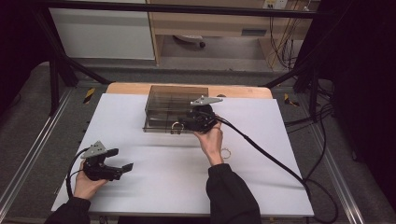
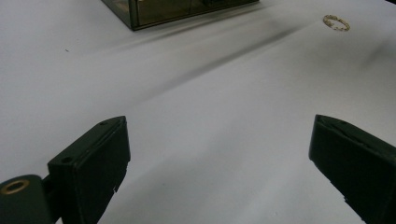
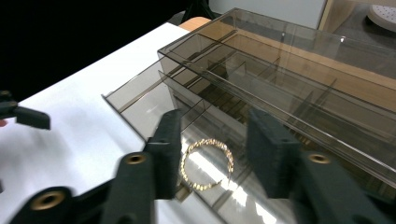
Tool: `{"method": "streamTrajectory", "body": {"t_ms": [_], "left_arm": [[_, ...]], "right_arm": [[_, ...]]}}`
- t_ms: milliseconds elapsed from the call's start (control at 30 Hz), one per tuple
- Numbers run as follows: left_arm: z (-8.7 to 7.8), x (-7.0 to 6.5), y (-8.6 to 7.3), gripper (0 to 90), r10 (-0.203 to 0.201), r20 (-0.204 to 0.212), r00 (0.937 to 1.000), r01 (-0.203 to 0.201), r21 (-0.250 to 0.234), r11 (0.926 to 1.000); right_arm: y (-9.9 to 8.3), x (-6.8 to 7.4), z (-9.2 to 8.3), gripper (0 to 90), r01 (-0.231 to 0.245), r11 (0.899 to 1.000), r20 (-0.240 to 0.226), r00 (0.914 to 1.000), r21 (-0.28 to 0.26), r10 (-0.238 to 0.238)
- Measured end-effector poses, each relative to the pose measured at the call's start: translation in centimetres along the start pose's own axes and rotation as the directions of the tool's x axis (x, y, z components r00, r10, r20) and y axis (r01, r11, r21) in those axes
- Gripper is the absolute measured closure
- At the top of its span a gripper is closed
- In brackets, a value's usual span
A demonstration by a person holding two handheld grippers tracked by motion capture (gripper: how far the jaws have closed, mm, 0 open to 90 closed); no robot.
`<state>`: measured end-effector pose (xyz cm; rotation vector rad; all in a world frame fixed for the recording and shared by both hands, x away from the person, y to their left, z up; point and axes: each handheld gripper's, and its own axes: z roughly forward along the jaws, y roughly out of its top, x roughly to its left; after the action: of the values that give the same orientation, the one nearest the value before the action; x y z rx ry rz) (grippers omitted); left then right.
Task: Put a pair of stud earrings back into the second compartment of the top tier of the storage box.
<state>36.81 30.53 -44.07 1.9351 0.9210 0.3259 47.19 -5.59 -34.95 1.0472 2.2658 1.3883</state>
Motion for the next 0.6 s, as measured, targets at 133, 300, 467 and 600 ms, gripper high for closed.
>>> {"method": "streamTrajectory", "body": {"t_ms": [133,300,467,600], "left_arm": [[0.0,0.0,0.0,5.1,0.0,0.0,1.0,0.0,0.002,1.0],[0.1,-0.1,0.0,5.1,0.002,-0.001,1.0,-0.002,0.004,1.0],[0.1,-0.1,0.0,5.1,0.001,-0.001,1.0,-0.001,0.004,1.0],[0.1,-0.1,0.0,5.1,0.003,-0.002,1.0,-0.003,0.004,1.0]], "right_arm": [[-0.3,-0.2,-1.5,38.8,-0.002,1.0,-0.005,1.0,-0.004,0.001],[-1.1,-1.0,-3.9,20.9,0.002,1.0,0.012,0.9999,-0.013,-0.002],[-2.2,-1.8,-5.4,9.9,0.006,1.0,0.031,0.9995,0.007,-0.006],[-3.0,-2.5,-6.3,6.1,-0.003,1.0,0.035,0.9994,0.017,0.002]]}}
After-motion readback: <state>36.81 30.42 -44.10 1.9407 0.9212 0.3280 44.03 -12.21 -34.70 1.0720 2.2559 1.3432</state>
